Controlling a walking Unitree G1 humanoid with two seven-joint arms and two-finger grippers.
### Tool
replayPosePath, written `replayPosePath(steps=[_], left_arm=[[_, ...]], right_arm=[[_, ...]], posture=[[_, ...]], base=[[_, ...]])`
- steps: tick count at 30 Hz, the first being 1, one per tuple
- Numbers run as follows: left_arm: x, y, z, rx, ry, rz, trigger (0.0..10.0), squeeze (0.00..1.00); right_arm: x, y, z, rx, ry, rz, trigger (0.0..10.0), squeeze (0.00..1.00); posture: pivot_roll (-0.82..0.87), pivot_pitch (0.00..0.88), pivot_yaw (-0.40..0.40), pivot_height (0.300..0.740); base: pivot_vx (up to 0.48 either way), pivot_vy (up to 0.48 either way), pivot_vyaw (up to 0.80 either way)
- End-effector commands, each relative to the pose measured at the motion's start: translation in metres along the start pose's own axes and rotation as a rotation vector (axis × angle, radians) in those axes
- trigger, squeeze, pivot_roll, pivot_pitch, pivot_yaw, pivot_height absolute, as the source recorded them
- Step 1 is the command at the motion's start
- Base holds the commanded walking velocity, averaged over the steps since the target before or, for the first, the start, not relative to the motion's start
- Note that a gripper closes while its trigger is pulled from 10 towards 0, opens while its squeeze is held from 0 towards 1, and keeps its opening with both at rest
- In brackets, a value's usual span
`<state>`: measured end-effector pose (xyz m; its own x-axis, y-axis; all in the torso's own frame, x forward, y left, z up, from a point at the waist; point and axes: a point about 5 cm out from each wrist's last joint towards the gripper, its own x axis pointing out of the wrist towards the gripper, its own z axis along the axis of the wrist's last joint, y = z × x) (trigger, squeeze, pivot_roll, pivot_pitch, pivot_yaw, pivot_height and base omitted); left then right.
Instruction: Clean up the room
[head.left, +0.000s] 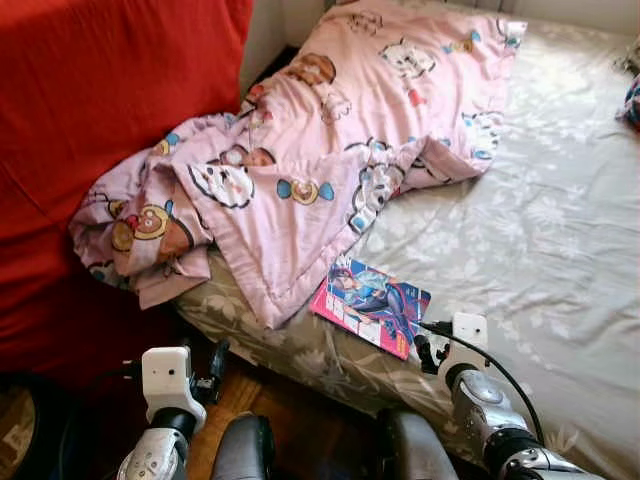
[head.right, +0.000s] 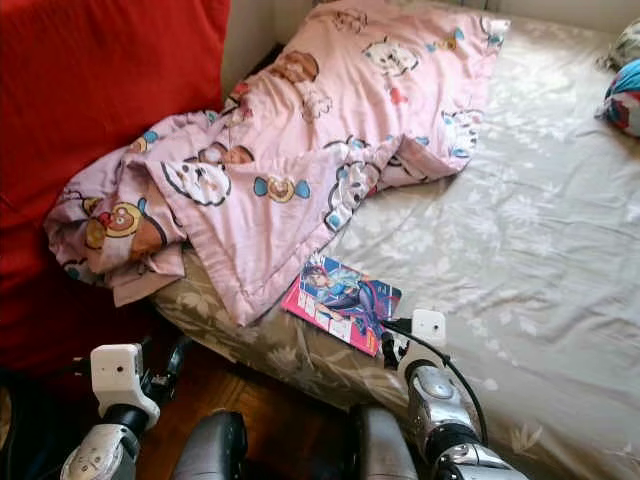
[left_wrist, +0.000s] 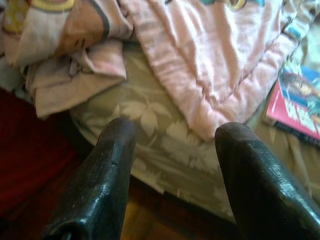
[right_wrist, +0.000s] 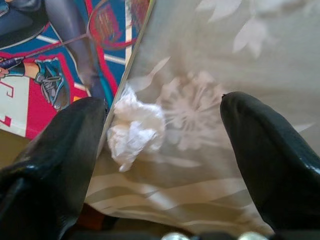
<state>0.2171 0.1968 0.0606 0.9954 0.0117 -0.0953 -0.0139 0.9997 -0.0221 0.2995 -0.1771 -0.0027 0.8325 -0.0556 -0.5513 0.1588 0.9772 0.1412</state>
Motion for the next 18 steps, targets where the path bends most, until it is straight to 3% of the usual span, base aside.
replayPosePath(steps=[1,11,12,13,15,16,17,18], left_arm=[[-0.006,0.003,-0.002,0.007,0.028,-0.002,10.0,0.0],[-0.017,0.006,-0.001,0.016,0.052,0.001,10.0,0.0],[-0.018,0.006,-0.001,0.017,0.055,0.002,10.0,0.0],[-0.018,0.006,0.0,0.017,0.057,0.002,10.0,0.0],[-0.02,0.007,0.0,0.018,0.061,0.002,10.0,0.0],[-0.02,0.007,0.0,0.018,0.063,0.003,10.0,0.0],[-0.021,0.007,0.0,0.019,0.068,0.002,10.0,0.0],[-0.021,0.007,0.0,0.019,0.068,0.002,10.0,0.0]], right_arm=[[-0.002,0.003,-0.01,0.009,0.03,0.023,10.0,0.0],[-0.002,0.005,-0.01,0.089,-0.006,0.032,10.0,0.0],[-0.002,0.004,-0.009,0.095,-0.009,0.028,4.8,0.0],[-0.002,0.004,-0.009,0.098,-0.011,0.025,0.5,0.0],[-0.002,0.003,-0.008,0.1,-0.013,0.022,0.5,0.0],[-0.002,0.003,-0.008,0.101,-0.014,0.02,0.0,0.0],[-0.002,0.002,-0.007,0.095,-0.014,0.017,10.0,0.0],[-0.002,0.002,-0.007,0.095,-0.014,0.017,10.0,0.0]], posture=[[0.1,0.315,0.03,0.635],[0.12,0.334,0.043,0.635],[0.12,0.337,0.044,0.635],[0.12,0.337,0.044,0.635],[0.12,0.339,0.046,0.635],[0.12,0.339,0.046,0.635],[0.12,0.34,0.048,0.635],[0.12,0.34,0.048,0.635]], base=[[0.0,0.0,0.0],[0.0,0.0,0.0],[0.0,0.0,0.0],[0.0,0.0,0.0],[0.0,0.0,0.0],[0.0,0.0,0.0],[0.0,0.0,0.0],[0.0,0.0,0.0]])
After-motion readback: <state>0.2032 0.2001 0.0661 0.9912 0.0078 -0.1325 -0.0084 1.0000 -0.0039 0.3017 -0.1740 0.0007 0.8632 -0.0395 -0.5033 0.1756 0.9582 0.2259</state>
